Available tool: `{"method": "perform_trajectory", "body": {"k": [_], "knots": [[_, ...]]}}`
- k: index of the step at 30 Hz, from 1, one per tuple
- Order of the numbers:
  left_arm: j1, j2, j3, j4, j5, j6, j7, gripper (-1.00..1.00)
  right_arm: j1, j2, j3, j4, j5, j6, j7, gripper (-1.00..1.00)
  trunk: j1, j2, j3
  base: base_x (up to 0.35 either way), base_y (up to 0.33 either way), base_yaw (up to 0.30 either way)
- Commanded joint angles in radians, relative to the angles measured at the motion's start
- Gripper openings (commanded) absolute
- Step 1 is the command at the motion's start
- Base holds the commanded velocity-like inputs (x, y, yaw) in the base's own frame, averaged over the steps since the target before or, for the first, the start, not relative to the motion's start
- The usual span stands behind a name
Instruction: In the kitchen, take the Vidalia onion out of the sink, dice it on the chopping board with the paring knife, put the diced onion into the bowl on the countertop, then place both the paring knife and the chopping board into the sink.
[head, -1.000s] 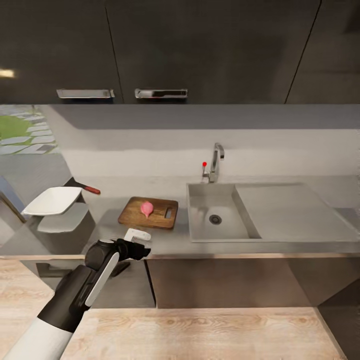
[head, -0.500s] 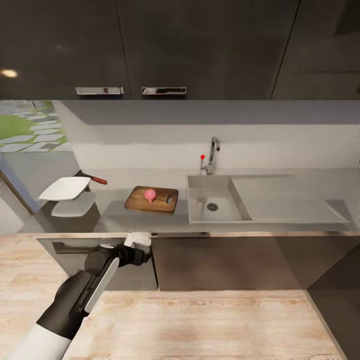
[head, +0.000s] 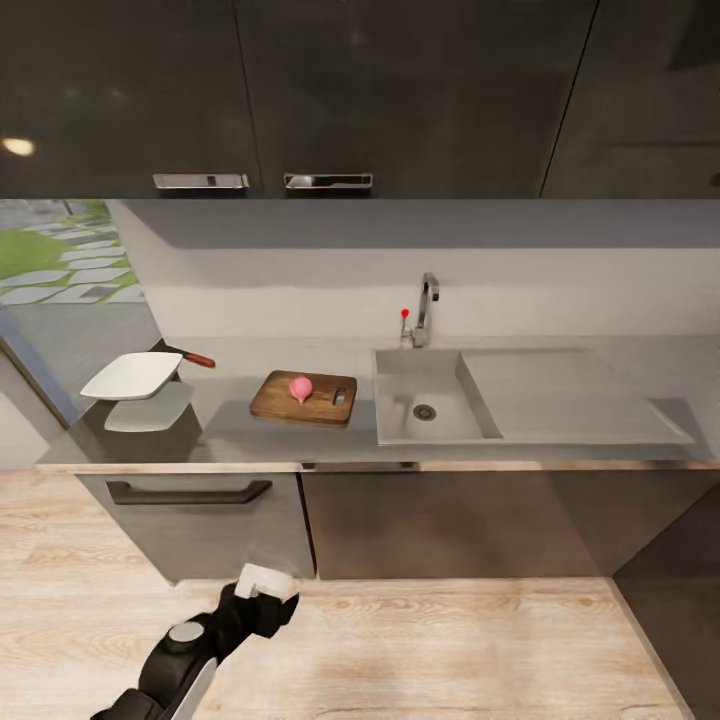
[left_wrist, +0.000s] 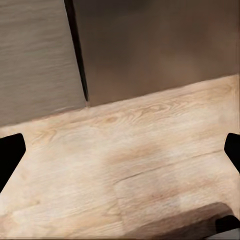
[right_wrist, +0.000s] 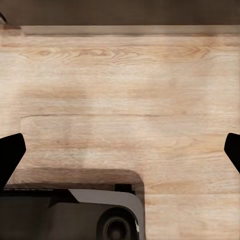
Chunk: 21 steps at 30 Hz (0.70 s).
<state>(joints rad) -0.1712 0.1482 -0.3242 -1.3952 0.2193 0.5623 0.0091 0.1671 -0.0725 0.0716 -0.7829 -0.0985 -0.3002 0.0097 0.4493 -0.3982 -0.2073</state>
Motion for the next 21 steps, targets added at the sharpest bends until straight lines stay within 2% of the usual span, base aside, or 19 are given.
{"method": "perform_trajectory", "body": {"k": [1, 4, 6, 7, 8, 12, 14, 16, 18, 21], "knots": [[0.051, 0.008, -0.001, -0.001, 0.003, -0.058, 0.001, 1.0, 0.0, -0.001, 0.004, -0.001, -0.01, -0.003, 0.001, 1.0, 0.001, -0.002, -0.002, 0.0, 0.0, 0.0], [0.147, 0.019, -0.001, 0.003, 0.003, -0.192, 0.0, 1.0, 0.0, -0.001, 0.004, -0.001, -0.01, -0.003, 0.001, 1.0, 0.001, -0.002, -0.002, 0.0, 0.0, 0.0], [0.243, 0.024, -0.001, 0.024, 0.002, -0.337, 0.001, 1.0, 0.0, -0.001, 0.004, -0.001, -0.01, -0.003, 0.001, 1.0, 0.001, -0.002, -0.002, 0.0, 0.0, 0.0], [0.321, 0.028, 0.0, 0.056, 0.002, -0.449, 0.001, 1.0, 0.0, -0.001, 0.004, -0.001, -0.01, -0.003, 0.001, 1.0, 0.001, -0.002, -0.002, 0.0, 0.0, 0.0], [0.36, 0.031, 0.003, 0.083, 0.002, -0.506, 0.002, 1.0, 0.0, -0.001, 0.004, -0.001, -0.011, -0.003, 0.001, 1.0, 0.001, -0.002, -0.002, -0.005, 0.0, 0.0], [0.395, 0.051, 0.008, 0.155, 0.003, -0.611, 0.005, 1.0, 0.0, -0.001, 0.004, -0.001, -0.011, -0.014, 0.001, 1.0, 0.001, -0.002, -0.002, -0.044, 0.0, 0.0], [0.402, 0.058, 0.019, 0.227, 0.003, -0.664, 0.006, 1.0, 0.0, 0.0, 0.004, -0.001, -0.011, -0.042, 0.001, 1.0, 0.001, -0.002, -0.002, -0.033, 0.0, 0.0], [0.403, 0.06, 0.029, 0.264, 0.004, -0.69, 0.006, 1.0, 0.0, 0.0, 0.004, 0.0, -0.011, -0.058, 0.001, 1.0, 0.001, -0.002, -0.002, -0.018, 0.0, 0.0], [0.405, 0.06, 0.07, 0.374, 0.007, -0.819, 0.006, 1.0, 0.0, 0.001, 0.004, 0.0, -0.013, -0.082, 0.0, 1.0, 0.001, -0.002, -0.002, -0.005, 0.0, 0.0], [0.406, 0.056, 0.091, 0.468, 0.009, -0.96, 0.008, 1.0, 0.0, 0.002, 0.004, 0.001, -0.013, -0.088, 0.0, 1.0, 0.001, -0.002, -0.002, -0.002, 0.0, 0.037]]}}
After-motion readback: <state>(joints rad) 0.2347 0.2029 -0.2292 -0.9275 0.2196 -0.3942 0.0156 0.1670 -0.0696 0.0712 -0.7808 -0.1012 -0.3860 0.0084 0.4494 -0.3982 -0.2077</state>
